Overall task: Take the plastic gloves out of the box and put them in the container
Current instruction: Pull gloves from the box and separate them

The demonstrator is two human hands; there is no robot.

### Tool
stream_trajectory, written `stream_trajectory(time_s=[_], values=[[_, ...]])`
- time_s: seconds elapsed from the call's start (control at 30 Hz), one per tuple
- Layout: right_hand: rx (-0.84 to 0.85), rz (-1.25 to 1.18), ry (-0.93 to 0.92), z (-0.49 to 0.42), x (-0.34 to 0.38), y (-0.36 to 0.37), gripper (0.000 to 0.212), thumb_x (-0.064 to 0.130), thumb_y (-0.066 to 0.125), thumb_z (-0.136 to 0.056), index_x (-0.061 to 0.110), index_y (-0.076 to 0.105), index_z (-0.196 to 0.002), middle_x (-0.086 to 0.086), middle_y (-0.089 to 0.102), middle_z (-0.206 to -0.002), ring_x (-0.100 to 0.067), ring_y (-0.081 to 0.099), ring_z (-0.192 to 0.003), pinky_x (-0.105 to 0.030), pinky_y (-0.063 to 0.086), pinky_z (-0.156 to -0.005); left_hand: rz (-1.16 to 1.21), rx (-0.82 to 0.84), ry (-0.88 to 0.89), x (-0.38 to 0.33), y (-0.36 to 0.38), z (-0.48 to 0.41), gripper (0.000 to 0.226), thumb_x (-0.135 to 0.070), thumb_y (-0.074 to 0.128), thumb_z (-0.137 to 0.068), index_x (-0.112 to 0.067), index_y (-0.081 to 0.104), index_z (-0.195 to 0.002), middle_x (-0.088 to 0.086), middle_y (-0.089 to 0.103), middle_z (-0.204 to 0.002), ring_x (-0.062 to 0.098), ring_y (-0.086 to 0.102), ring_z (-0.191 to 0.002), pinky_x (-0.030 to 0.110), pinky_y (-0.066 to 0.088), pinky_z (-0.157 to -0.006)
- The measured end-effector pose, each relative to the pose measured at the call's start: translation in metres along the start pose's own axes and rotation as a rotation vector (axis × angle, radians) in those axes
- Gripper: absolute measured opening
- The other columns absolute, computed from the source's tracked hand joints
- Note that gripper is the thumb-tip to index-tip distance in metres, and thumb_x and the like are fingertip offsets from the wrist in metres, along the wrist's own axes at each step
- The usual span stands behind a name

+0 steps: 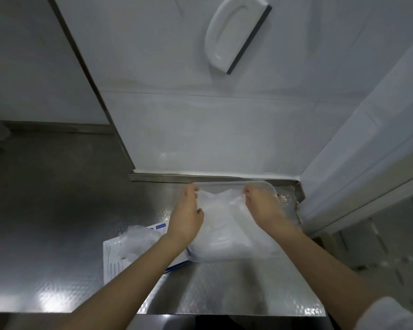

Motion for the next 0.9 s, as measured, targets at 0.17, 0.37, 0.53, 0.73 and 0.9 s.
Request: stream_trajectory(time_s=[0.17, 0.37, 0.53, 0.73, 0.9], values=[[0.108, 0.260, -0.110, -0.002, 0.010, 0.025, 0.027, 0.010, 0.039, -0.096, 0.012, 0.042, -0.123, -0.006, 0.058, -0.121, -0.027, 0.060, -0.105, -0.033, 0.041, -0.074, -0.370, -0.008, 0.219, -0.024, 0.002, 0.000, 0.030, 0.005, 0.047, -0.086, -0.014, 0.049, -0.109, 0.002, 0.044, -0.114, 0.018, 0.043, -0.072, 0.028, 0.033, -0.060], [0.123, 0.183, -0.124, -0.006, 0.009, 0.029, 0.029, 0.027, 0.042, -0.099, 0.015, 0.043, -0.126, -0.002, 0.056, -0.126, -0.022, 0.055, -0.112, -0.029, 0.040, -0.083, -0.721, 0.426, 0.439, -0.015, 0.070, 0.008, 0.039, -0.009, 0.042, -0.095, -0.012, 0.043, -0.134, 0.008, 0.042, -0.135, 0.026, 0.044, -0.117, 0.034, 0.034, -0.096], [-0.142, -0.033, -0.294, 0.011, 0.030, 0.004, 0.034, 0.009, 0.062, -0.085, 0.013, 0.057, -0.118, -0.003, 0.058, -0.113, -0.023, 0.054, -0.106, -0.034, 0.044, -0.089, -0.938, 0.617, 0.401, 0.002, 0.093, 0.014, 0.040, -0.023, 0.039, -0.100, -0.011, 0.038, -0.138, 0.013, 0.037, -0.139, 0.030, 0.041, -0.123, 0.040, 0.034, -0.102], [0.256, 0.031, -0.416, 0.034, 0.040, 0.053, 0.032, 0.014, 0.049, -0.095, 0.018, 0.050, -0.126, 0.000, 0.054, -0.124, -0.018, 0.053, -0.111, -0.030, 0.042, -0.085, -0.935, 0.472, 0.471, -0.020, 0.091, 0.002, 0.043, -0.002, 0.049, -0.090, -0.006, 0.045, -0.132, 0.012, 0.040, -0.132, 0.027, 0.040, -0.120, 0.036, 0.034, -0.097], [0.392, 0.162, -0.311, 0.020, 0.015, 0.075, 0.052, 0.026, 0.059, -0.091, 0.021, 0.039, -0.139, -0.002, 0.041, -0.138, -0.020, 0.046, -0.121, -0.033, 0.041, -0.093, -0.943, 0.495, 0.297, 0.001, 0.099, -0.014, 0.064, -0.005, 0.062, -0.085, -0.013, 0.028, -0.139, 0.015, 0.021, -0.145, 0.033, 0.030, -0.128, 0.047, 0.038, -0.099]])
Point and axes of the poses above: each hand's wrist, its own z-axis away from the middle knuckle, its own y-axis out of the palm, x = y × z, the point moved 9 cm from there along -z, towards the middle knuckle
